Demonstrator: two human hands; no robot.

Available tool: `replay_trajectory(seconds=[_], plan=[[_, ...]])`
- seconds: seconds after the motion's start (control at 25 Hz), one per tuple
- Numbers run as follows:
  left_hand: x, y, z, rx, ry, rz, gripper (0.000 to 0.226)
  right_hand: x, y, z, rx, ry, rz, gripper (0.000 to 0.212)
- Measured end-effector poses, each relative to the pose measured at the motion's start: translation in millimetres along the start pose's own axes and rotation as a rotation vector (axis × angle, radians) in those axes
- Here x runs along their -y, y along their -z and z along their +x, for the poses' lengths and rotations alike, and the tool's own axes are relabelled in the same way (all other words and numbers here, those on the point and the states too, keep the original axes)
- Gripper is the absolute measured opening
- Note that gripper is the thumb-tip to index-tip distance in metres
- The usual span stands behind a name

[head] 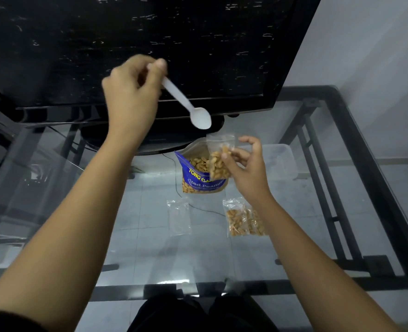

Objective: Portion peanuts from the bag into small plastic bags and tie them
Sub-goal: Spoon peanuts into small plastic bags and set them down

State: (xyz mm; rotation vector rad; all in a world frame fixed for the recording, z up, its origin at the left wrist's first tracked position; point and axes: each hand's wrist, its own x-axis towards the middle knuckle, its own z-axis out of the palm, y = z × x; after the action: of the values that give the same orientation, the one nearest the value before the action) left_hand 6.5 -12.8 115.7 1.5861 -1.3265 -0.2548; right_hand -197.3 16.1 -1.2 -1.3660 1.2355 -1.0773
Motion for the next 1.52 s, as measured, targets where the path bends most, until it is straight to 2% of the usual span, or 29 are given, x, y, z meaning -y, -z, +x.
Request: replay_trajectory(seconds=[0.08,0.24,0.32,0.36,0.4,0.44,0.52,0.6,0.72,0.76,0.84,0.92,1.0,1.12,1.16,1.28,1.32,1.4,1.48,1.52], plan=[[27.6,-13.8,-13.1,0.038,0.164,-0.034,0.024,-5.8,9.7,-10.3,-0.019,0.029,0.013,0.021],[70.6,-52.6,-66.5,0.291,0.353,0.051,0.026,-32.5,18.1,-41.1,-0.009,-0.024,-0.042,0.02],[79.3,-54.9,-76.3,0.288,0.418,0.059,0.046,-54.2,18.2,-53.6,0.056,-0.1,-0.161,0.022],[84.9,-53.8,-77.1,0.238,0.436,0.066,0.058,-64.5,18.1,-57.8,0.106,-0.136,-0.236,0.024],[89.1,-51.1,-78.8,0.165,0.44,0.07,0.062,-72.5,17.7,-60.8,0.166,-0.169,-0.307,0.027],[95.5,-48.1,-84.5,0.088,0.44,0.068,0.056,-79.1,16.4,-62.7,0.221,-0.193,-0.377,0.031],[111.6,-44.0,-109.1,0.057,0.445,0.104,0.032,-90.1,12.2,-64.0,0.318,-0.196,-0.513,0.036],[138.2,-45.8,-142.4,0.283,0.393,0.26,0.021,-97.9,6.4,-63.7,0.385,-0.189,-0.61,0.039],[172.9,-53.0,-177.2,0.671,0.285,0.51,0.037,-109.3,-3.0,-60.9,0.44,-0.174,-0.727,0.043],[178.4,-55.8,-181.4,0.715,0.265,0.566,0.042,-112.8,-5.2,-61.1,0.458,-0.15,-0.805,0.044],[181.1,-61.5,-182.8,0.696,0.272,0.618,0.044,-119.6,-7.9,-61.6,0.457,-0.061,-1.008,0.045],[177.9,-63.9,-181.8,0.664,0.288,0.602,0.037,-122.1,-8.2,-62.2,0.434,-0.018,-1.149,0.042],[174.4,-60.9,-180.2,0.667,0.237,0.537,0.025,-119.0,-7.5,-63.0,0.422,-0.01,-1.177,0.04],[160.3,-47.5,-170.9,0.699,0.219,0.361,0.017,-105.9,-7.4,-67.0,0.41,-0.021,-1.066,0.041],[152.3,-42.1,-166.1,0.714,0.303,0.247,0.014,-96.2,-8.8,-69.1,0.378,-0.072,-0.919,0.043],[123.9,-30.7,-158.0,0.684,0.713,-0.276,0.009,-65.0,-18.0,-75.2,0.218,-0.375,-0.21,0.053],[116.8,-29.1,-158.3,0.662,0.794,-0.391,0.01,-56.2,-22.1,-76.5,0.17,-0.44,-0.046,0.056],[105.3,-28.7,-160.5,0.646,0.896,-0.541,0.01,-49.1,-26.2,-76.5,0.081,-0.445,0.093,0.058],[97.1,-28.1,-161.0,0.606,0.973,-0.663,0.007,-46.7,-23.8,-73.3,0.034,-0.404,0.104,0.058],[95.6,-27.6,-160.7,0.581,1.004,-0.719,0.012,-45.9,-21.4,-71.3,0.034,-0.392,0.098,0.06]])
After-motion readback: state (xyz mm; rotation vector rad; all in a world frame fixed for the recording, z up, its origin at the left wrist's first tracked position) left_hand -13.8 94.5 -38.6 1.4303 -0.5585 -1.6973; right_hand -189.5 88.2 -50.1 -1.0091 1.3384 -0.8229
